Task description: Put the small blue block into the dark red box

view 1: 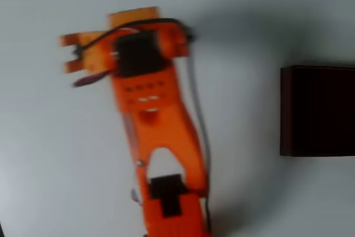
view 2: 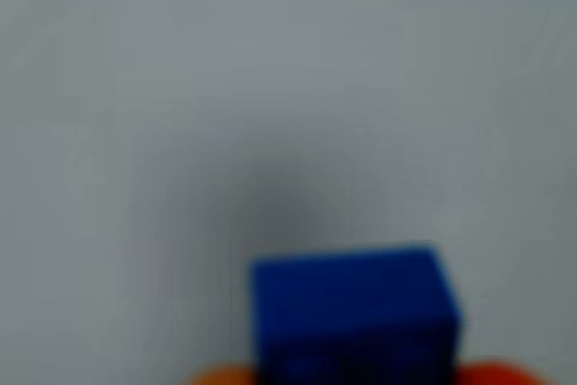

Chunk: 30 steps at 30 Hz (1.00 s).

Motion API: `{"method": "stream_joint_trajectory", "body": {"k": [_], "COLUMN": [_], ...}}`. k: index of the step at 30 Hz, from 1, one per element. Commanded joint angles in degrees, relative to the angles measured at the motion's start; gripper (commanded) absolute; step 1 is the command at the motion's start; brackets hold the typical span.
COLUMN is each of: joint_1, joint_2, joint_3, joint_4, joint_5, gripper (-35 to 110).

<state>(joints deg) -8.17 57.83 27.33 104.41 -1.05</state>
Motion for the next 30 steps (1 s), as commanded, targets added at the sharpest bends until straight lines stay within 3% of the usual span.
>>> {"method": "stream_joint_trajectory", "body": {"k": [1, 8, 18, 30], "joint_1": [7.38, 25.4, 45.62, 54.14], "joint_2": [10.11, 16.26, 5.01, -14.5], "joint_3": [5.01, 9.84, -4.66, -14.15], "joint_4": [0.62, 0.53, 0.53, 0.62], "joint_5": [-1.67, -2.02, -2.11, -0.26], "gripper": [2, 2, 2, 2]}}
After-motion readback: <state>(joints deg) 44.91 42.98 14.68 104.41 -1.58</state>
